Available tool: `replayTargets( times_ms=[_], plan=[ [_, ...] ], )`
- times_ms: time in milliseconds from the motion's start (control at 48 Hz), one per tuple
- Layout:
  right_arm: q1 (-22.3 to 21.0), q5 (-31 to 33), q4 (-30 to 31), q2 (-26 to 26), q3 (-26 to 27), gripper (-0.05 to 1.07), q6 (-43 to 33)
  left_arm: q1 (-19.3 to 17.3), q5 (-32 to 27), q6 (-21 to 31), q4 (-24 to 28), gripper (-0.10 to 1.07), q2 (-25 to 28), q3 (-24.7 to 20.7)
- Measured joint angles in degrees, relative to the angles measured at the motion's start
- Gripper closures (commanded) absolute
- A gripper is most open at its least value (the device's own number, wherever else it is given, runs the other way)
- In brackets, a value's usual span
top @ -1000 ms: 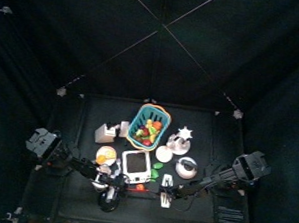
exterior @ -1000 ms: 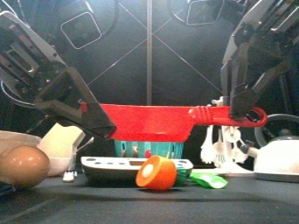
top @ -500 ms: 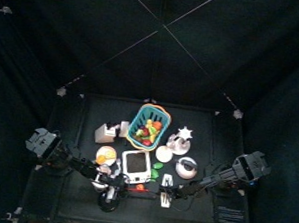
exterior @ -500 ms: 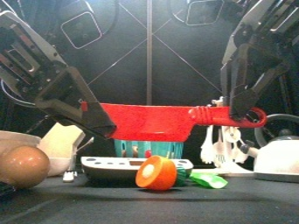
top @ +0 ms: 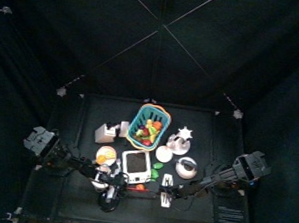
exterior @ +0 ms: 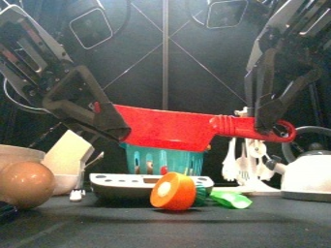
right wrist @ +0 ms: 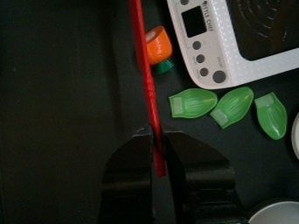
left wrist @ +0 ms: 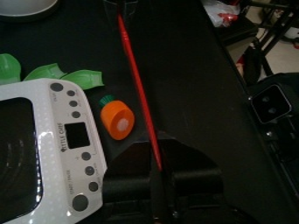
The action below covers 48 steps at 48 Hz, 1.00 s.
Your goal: Cut carrot
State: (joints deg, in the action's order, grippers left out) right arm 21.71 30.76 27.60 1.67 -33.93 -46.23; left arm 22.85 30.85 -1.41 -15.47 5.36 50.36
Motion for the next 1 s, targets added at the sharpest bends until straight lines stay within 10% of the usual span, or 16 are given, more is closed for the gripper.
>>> replayTargets(
  times_ms=[375, 1000],
  plan=[
    [0.0, 4.0, 0.2, 1.4, 0.0, 0.61, 0.2, -0.8, 0.1, 0.0, 0.1, 0.23, -1.4, -0.4],
    [0.3, 4.4, 0.3, 2.7, -0.8, 0.61, -0.3, -5.1, 1.5, -0.1, 0.3, 0.22, -7.7, 5.4]
  ],
)
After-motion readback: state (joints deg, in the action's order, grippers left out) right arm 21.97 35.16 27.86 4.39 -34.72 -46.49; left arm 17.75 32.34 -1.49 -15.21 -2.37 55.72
